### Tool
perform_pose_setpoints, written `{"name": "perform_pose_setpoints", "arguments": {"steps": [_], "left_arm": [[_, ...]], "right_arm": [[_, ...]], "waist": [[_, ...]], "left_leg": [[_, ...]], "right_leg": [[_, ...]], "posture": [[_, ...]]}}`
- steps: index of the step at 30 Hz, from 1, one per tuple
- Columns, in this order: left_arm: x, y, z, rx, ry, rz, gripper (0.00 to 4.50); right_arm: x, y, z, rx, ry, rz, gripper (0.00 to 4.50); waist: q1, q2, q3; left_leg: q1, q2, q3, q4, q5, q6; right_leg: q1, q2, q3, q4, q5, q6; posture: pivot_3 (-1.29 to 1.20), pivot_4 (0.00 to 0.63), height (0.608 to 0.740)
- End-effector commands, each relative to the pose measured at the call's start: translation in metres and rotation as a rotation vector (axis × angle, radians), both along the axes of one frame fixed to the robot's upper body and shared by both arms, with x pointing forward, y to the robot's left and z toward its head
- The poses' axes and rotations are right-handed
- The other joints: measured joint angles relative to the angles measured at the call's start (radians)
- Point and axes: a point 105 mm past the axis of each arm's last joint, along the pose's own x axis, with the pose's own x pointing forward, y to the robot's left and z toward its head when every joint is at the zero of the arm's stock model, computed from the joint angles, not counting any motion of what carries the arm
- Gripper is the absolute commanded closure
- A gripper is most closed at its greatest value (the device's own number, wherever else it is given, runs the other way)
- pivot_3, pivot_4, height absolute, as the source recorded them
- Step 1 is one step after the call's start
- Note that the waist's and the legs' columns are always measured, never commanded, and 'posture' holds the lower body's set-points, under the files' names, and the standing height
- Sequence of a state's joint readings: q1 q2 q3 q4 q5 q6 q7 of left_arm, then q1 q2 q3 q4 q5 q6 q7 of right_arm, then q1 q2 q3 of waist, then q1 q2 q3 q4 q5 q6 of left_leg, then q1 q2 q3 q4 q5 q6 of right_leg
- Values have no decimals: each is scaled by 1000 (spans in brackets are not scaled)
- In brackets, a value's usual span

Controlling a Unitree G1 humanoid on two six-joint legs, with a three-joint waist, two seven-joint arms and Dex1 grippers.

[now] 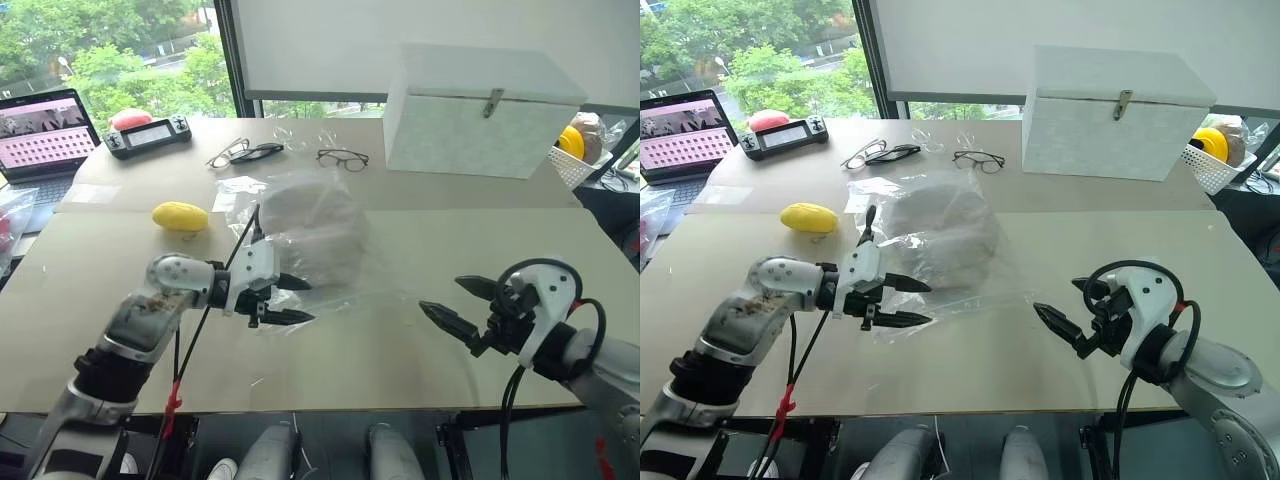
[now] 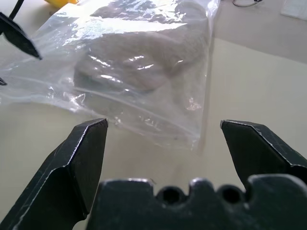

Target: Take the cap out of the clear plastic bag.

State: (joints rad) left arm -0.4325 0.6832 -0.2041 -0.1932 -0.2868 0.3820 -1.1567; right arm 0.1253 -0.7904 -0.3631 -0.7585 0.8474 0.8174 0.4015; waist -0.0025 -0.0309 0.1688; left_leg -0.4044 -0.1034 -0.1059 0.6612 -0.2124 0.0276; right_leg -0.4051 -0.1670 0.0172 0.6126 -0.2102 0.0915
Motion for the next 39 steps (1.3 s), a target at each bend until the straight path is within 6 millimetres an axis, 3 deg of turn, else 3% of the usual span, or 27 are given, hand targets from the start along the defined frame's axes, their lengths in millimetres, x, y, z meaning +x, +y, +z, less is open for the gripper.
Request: {"name": "perform_pose_setpoints", "arguments": {"steps": [1,2,9,15,23,26,35,37,39], "left_arm": [[-4,-6,-1,13,-150,5,235],[-4,-7,-3,18,-169,4,64],[18,-6,-7,78,-381,95,64],[37,-7,9,52,-530,165,64],[47,-11,23,-23,-512,229,64],[50,-8,17,11,-501,227,805],[55,-7,15,17,-483,255,4117],[56,-7,15,22,-481,261,4474],[59,-4,11,48,-478,278,4474]], "right_arm": [[-3,4,9,-2,-41,15,0],[-3,5,9,-1,-40,16,0],[-3,5,10,1,-39,25,0],[-2,6,10,2,-41,27,0],[-1,9,8,10,-43,22,0],[-1,9,8,11,-45,20,0],[-1,11,8,14,-49,20,0],[-2,11,7,15,-49,23,0],[-4,14,7,15,-48,39,0]], "waist": [[2,0,0],[5,0,0],[15,0,0],[15,0,0],[13,0,0],[13,0,0],[14,0,0],[13,0,0],[14,0,0]], "left_leg": [[0,0,0,0,0,0],[0,0,0,0,0,0],[0,0,0,0,0,0],[0,0,0,0,0,0],[0,0,0,0,0,0],[0,0,0,0,0,0],[0,0,0,0,0,0],[0,0,0,0,0,0],[0,0,0,0,0,0]], "right_leg": [[0,0,0,0,0,0],[0,0,0,0,0,0],[0,0,0,-1,0,0],[0,0,0,-1,0,0],[0,0,-1,-1,0,0],[0,0,-1,0,0,0],[0,0,-1,0,0,0],[0,0,-1,0,0,0],[0,0,-1,0,0,0]], "posture": [[0,150,740],[0,150,740],[0,150,740],[0,150,740],[0,150,740],[0,150,740],[0,150,740],[0,150,740],[0,150,740]]}}
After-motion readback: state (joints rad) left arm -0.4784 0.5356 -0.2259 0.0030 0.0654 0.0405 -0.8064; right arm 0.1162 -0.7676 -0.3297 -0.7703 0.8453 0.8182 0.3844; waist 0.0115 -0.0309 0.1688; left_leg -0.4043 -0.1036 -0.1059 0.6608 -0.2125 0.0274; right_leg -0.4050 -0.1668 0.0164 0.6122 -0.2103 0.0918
